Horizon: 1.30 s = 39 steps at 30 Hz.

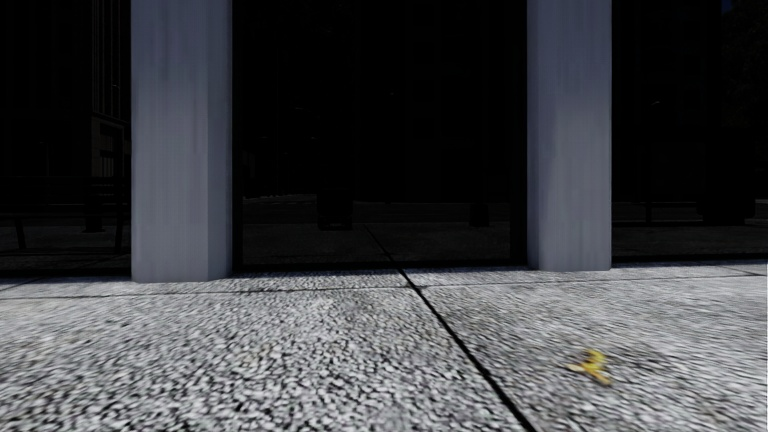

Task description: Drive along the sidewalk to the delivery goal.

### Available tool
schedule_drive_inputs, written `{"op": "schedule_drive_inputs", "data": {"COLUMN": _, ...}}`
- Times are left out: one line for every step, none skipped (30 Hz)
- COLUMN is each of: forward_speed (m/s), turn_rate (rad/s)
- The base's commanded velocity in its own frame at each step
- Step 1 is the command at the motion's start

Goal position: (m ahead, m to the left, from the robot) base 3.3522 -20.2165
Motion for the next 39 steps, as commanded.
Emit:
{"op": "schedule_drive_inputs", "data": {"forward_speed": 0.00, "turn_rate": 0.00}}
{"op": "schedule_drive_inputs", "data": {"forward_speed": 0.00, "turn_rate": 0.00}}
{"op": "schedule_drive_inputs", "data": {"forward_speed": 0.00, "turn_rate": 0.00}}
{"op": "schedule_drive_inputs", "data": {"forward_speed": 0.00, "turn_rate": 0.00}}
{"op": "schedule_drive_inputs", "data": {"forward_speed": 0.00, "turn_rate": 0.00}}
{"op": "schedule_drive_inputs", "data": {"forward_speed": 0.00, "turn_rate": 0.00}}
{"op": "schedule_drive_inputs", "data": {"forward_speed": 0.00, "turn_rate": 0.00}}
{"op": "schedule_drive_inputs", "data": {"forward_speed": 0.00, "turn_rate": 0.00}}
{"op": "schedule_drive_inputs", "data": {"forward_speed": 0.00, "turn_rate": 0.00}}
{"op": "schedule_drive_inputs", "data": {"forward_speed": 0.00, "turn_rate": 0.00}}
{"op": "schedule_drive_inputs", "data": {"forward_speed": 0.00, "turn_rate": 0.00}}
{"op": "schedule_drive_inputs", "data": {"forward_speed": 0.00, "turn_rate": 0.00}}
{"op": "schedule_drive_inputs", "data": {"forward_speed": 0.00, "turn_rate": 0.00}}
{"op": "schedule_drive_inputs", "data": {"forward_speed": 0.00, "turn_rate": 0.00}}
{"op": "schedule_drive_inputs", "data": {"forward_speed": 0.00, "turn_rate": 0.00}}
{"op": "schedule_drive_inputs", "data": {"forward_speed": 0.00, "turn_rate": 0.00}}
{"op": "schedule_drive_inputs", "data": {"forward_speed": 0.00, "turn_rate": 0.00}}
{"op": "schedule_drive_inputs", "data": {"forward_speed": 0.00, "turn_rate": 0.00}}
{"op": "schedule_drive_inputs", "data": {"forward_speed": 0.00, "turn_rate": 0.00}}
{"op": "schedule_drive_inputs", "data": {"forward_speed": 0.00, "turn_rate": 0.00}}
{"op": "schedule_drive_inputs", "data": {"forward_speed": 0.00, "turn_rate": 0.00}}
{"op": "schedule_drive_inputs", "data": {"forward_speed": 0.00, "turn_rate": 0.00}}
{"op": "schedule_drive_inputs", "data": {"forward_speed": 0.00, "turn_rate": 0.00}}
{"op": "schedule_drive_inputs", "data": {"forward_speed": 0.00, "turn_rate": 0.00}}
{"op": "schedule_drive_inputs", "data": {"forward_speed": 0.00, "turn_rate": 0.00}}
{"op": "schedule_drive_inputs", "data": {"forward_speed": 0.00, "turn_rate": 0.00}}
{"op": "schedule_drive_inputs", "data": {"forward_speed": 0.00, "turn_rate": 0.00}}
{"op": "schedule_drive_inputs", "data": {"forward_speed": 0.00, "turn_rate": 0.00}}
{"op": "schedule_drive_inputs", "data": {"forward_speed": 0.00, "turn_rate": 0.00}}
{"op": "schedule_drive_inputs", "data": {"forward_speed": 0.00, "turn_rate": 0.00}}
{"op": "schedule_drive_inputs", "data": {"forward_speed": 0.00, "turn_rate": -0.76}}
{"op": "schedule_drive_inputs", "data": {"forward_speed": 0.00, "turn_rate": -1.20}}
{"op": "schedule_drive_inputs", "data": {"forward_speed": 0.00, "turn_rate": -1.20}}
{"op": "schedule_drive_inputs", "data": {"forward_speed": 0.00, "turn_rate": -1.20}}
{"op": "schedule_drive_inputs", "data": {"forward_speed": 0.00, "turn_rate": -1.20}}
{"op": "schedule_drive_inputs", "data": {"forward_speed": 0.00, "turn_rate": -1.20}}
{"op": "schedule_drive_inputs", "data": {"forward_speed": 0.00, "turn_rate": -1.20}}
{"op": "schedule_drive_inputs", "data": {"forward_speed": 0.00, "turn_rate": -1.20}}
{"op": "schedule_drive_inputs", "data": {"forward_speed": 0.00, "turn_rate": -1.20}}
